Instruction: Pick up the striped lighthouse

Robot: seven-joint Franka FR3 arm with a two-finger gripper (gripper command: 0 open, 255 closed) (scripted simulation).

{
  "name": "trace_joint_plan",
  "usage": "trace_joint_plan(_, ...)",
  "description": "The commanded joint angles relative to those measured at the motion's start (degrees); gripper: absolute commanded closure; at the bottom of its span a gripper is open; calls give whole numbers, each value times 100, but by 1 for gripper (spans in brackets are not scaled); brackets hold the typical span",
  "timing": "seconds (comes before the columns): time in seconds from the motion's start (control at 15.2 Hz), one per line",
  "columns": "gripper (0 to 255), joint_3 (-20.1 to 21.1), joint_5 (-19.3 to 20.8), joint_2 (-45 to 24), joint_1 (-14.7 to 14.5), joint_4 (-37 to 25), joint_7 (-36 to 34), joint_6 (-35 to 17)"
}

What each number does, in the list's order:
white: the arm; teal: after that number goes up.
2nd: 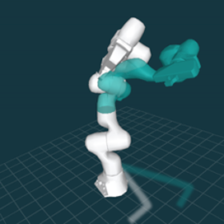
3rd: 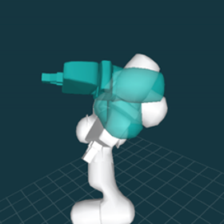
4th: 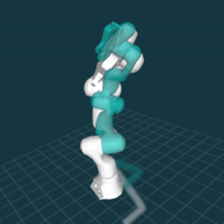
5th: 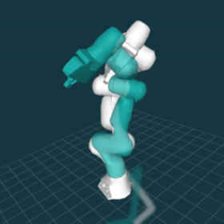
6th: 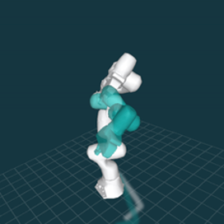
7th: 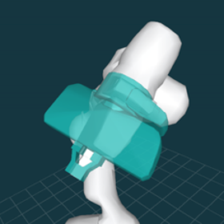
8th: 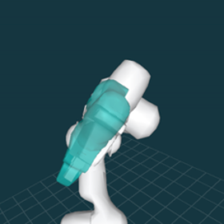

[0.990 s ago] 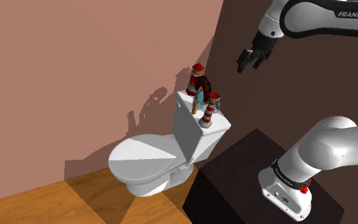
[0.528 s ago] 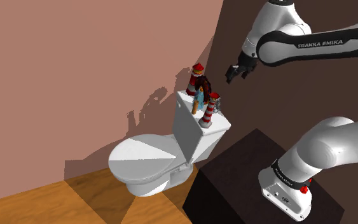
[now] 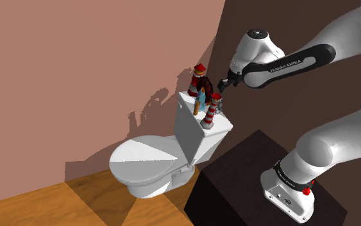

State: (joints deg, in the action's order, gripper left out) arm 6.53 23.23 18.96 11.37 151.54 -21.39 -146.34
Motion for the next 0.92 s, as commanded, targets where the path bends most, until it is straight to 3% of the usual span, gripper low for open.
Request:
trace_joint_plan(0.0,0,131,524,-429,268,-60,-382,-434)
trace_joint_plan(0.26,0,377,2083,-1447,839,-456,-1593,-1033)
trace_joint_plan(0.53,0,271,3881,-2483,1005,-1112,-3030,-1228)
trace_joint_plan(0.59,0,208,4191,-2678,982,-1256,-3282,-1238)
trace_joint_plan(0.86,0,92,4739,-2994,909,-1366,-3810,-1320)
